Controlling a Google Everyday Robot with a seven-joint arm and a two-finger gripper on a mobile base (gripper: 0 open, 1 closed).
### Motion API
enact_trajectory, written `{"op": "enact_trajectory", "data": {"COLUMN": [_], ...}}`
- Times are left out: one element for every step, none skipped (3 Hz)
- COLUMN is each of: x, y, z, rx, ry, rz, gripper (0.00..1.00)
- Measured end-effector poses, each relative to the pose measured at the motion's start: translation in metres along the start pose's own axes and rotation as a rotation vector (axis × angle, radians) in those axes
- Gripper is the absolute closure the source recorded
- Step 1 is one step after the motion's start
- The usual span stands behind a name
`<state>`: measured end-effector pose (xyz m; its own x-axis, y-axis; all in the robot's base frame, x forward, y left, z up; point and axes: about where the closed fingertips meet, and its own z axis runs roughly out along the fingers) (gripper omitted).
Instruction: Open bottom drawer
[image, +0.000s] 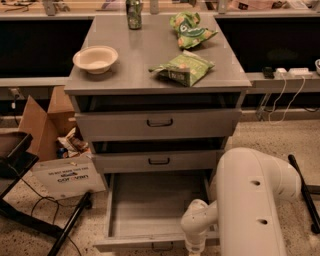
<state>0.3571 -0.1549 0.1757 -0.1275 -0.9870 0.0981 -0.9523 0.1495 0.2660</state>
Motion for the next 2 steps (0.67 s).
{"op": "enact_trajectory", "data": {"x": [0.0006, 0.0006], "y": [0.0005, -0.0024], "z": [-0.0039, -0.0075], "rx": [-0.001, -0.001], "ry": [0.0, 0.0], "rz": [0.001, 0.001], "gripper": [0.61, 0.85]}}
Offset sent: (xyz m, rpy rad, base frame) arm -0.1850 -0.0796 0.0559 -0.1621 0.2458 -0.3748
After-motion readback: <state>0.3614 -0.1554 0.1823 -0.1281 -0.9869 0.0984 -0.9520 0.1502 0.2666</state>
